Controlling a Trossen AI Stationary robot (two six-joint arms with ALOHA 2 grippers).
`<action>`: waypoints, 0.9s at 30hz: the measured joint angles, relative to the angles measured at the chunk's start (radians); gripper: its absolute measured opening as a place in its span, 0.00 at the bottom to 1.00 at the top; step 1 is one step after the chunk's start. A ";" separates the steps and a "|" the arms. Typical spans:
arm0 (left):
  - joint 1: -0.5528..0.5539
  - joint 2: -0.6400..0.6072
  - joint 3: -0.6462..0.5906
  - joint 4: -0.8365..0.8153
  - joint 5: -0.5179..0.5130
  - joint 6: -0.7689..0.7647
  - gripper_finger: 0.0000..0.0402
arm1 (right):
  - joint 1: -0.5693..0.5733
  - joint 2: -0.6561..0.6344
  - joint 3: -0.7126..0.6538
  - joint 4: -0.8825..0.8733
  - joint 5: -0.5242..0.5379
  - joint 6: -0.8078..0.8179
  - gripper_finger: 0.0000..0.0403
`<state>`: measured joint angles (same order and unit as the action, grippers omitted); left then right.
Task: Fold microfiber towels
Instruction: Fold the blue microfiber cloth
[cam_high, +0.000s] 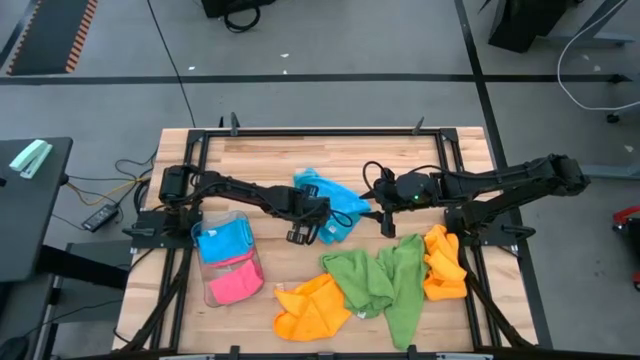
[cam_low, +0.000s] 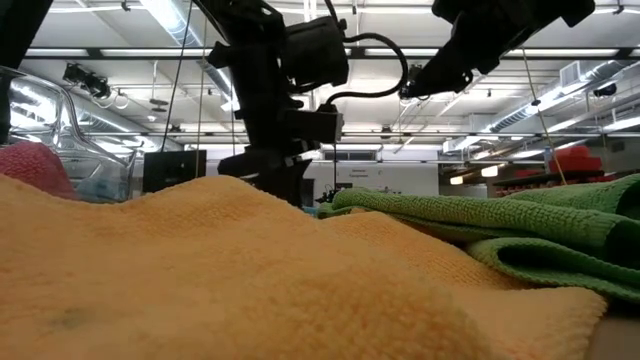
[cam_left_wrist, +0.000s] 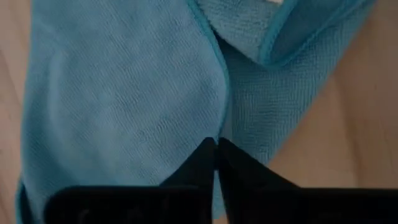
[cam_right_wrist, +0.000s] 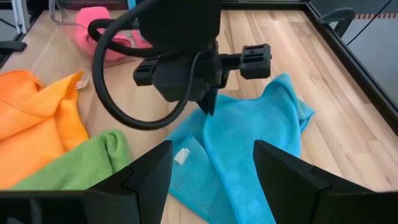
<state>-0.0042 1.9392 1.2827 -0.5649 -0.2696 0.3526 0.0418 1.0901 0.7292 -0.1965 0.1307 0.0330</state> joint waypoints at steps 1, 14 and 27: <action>-0.001 0.000 0.000 0.016 0.000 0.006 0.03 | 0.000 0.000 0.000 -0.002 0.000 0.000 0.58; -0.018 -0.003 0.196 0.052 -0.102 0.024 0.02 | 0.000 0.055 0.000 0.012 0.013 0.004 0.58; -0.025 -0.004 0.299 0.118 -0.129 0.002 0.02 | -0.009 0.211 0.000 0.114 0.214 -0.045 0.57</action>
<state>-0.0292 1.9350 1.5816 -0.4469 -0.3988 0.3550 0.0326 1.3011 0.7296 -0.0828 0.3450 -0.0119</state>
